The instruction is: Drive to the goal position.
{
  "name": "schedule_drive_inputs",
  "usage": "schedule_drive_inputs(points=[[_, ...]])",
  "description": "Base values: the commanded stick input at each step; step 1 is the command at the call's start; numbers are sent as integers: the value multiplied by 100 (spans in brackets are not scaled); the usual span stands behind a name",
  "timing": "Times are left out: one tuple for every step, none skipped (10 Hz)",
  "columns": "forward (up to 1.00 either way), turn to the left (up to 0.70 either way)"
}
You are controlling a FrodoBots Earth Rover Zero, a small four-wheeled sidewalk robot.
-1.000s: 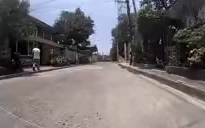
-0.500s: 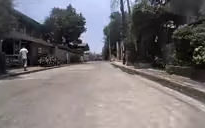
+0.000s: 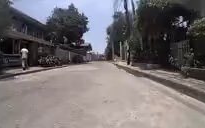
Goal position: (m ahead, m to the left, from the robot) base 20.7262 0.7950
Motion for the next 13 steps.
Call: schedule_drive_inputs(points=[[100, -2], [100, -2], [100, -2], [100, -2], [100, -2], [100, -2], [100, -4], [100, -11], [100, -33], [100, -40], [100, -40], [100, -37], [100, -31]])
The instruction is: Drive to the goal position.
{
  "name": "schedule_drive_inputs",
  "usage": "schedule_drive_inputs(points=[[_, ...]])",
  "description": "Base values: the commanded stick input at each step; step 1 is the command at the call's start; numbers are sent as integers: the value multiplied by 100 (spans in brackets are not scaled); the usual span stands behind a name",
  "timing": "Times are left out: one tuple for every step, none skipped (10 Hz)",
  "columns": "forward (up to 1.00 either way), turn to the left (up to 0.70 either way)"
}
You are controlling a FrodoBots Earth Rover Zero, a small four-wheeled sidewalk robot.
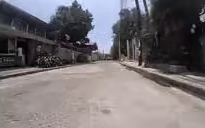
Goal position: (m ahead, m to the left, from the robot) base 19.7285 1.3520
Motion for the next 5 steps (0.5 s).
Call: schedule_drive_inputs(points=[[100, -9], [100, 0], [100, 0], [100, 0], [100, 0]])
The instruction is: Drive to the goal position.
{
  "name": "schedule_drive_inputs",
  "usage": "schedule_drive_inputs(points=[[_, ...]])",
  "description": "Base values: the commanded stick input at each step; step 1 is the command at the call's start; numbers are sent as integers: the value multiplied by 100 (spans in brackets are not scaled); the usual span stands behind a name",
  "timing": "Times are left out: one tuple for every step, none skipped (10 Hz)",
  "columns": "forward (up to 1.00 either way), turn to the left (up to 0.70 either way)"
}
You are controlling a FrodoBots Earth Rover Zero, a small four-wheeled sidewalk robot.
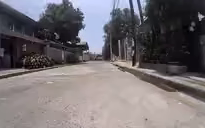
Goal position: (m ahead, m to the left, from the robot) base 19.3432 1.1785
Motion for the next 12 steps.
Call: schedule_drive_inputs(points=[[100, 0], [100, 0], [100, 0], [100, 0], [100, 0], [100, 0], [100, 0], [100, 0], [100, 0], [100, 0], [100, 0], [100, 0]])
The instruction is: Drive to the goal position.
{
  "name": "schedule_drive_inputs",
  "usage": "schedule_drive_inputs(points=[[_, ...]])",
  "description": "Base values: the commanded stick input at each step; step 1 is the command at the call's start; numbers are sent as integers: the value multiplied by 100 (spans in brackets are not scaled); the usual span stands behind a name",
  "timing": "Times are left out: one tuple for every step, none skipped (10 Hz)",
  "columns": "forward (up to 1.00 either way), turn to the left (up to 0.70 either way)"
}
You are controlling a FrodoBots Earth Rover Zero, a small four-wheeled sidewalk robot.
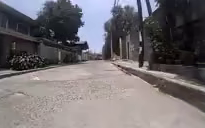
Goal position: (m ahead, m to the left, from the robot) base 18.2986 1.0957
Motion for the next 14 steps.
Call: schedule_drive_inputs(points=[[100, 0], [100, 0], [100, 0], [100, 0], [100, 0], [100, 0], [100, 0], [100, 0], [100, 0], [100, 0], [100, 0], [100, -2], [100, -8], [100, -27]])
